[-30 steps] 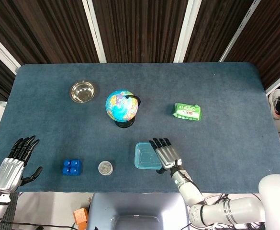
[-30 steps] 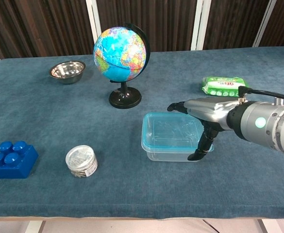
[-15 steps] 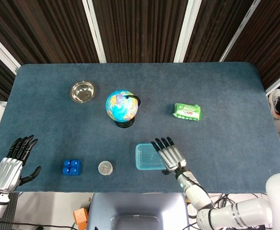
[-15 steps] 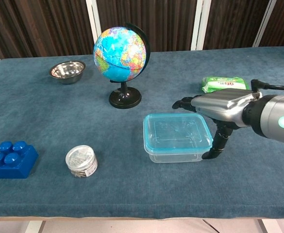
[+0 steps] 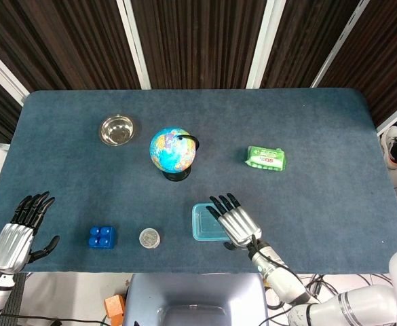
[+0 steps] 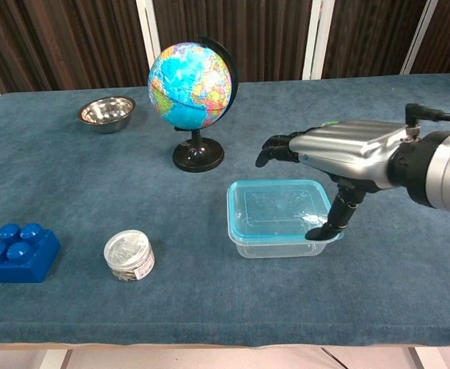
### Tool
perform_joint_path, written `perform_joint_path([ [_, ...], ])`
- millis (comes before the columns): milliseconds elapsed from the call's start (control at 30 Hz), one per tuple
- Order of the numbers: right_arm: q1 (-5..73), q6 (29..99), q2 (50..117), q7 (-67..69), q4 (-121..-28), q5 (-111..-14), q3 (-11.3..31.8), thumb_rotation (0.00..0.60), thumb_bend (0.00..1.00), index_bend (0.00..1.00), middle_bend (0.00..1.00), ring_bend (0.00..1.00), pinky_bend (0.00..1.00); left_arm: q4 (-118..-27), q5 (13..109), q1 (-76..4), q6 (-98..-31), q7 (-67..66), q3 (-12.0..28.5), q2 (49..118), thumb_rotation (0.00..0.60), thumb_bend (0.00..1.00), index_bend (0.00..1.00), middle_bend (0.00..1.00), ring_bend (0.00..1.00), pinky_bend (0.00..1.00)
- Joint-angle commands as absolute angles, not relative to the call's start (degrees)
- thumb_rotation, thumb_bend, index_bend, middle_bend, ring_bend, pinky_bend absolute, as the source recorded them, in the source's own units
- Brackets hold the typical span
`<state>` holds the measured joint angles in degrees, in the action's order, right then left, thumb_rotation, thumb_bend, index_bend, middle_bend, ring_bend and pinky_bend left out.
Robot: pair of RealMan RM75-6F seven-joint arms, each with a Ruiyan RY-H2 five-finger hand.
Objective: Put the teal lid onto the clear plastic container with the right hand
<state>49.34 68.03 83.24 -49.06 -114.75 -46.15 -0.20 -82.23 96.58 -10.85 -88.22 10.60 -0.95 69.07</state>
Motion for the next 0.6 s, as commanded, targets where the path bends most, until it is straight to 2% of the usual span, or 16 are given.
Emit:
perform_joint_path([
  [33,50.8,68.2,86.8,-51.3,-112.1,-42.3,2.1,0.600,0.20,0.18,0.00,0.00,0.00,-82.2,96.7,-10.9,-88.1,10.5,-1.0,69.1,0.600,0.31,0.00,0.00,0.00,0.00],
  [167,51.9,69.8,90.1,-53.4,-109.9,-40.8,3.7,0.600,0.22,0.26,0.00,0.00,0.00,-82.1,96.7,-10.9,-88.2,10.7,-1.0,69.1,0.600,0.31,0.00,0.00,0.00,0.00],
  [600,54.9,70.1,92.5,-57.7,-109.6,-33.6,6.8,0.600,0.22,0.30,0.00,0.00,0.00,-81.9,96.6,-10.9,-88.2,11.2,-1.0,69.0,0.600,0.31,0.00,0.00,0.00,0.00],
])
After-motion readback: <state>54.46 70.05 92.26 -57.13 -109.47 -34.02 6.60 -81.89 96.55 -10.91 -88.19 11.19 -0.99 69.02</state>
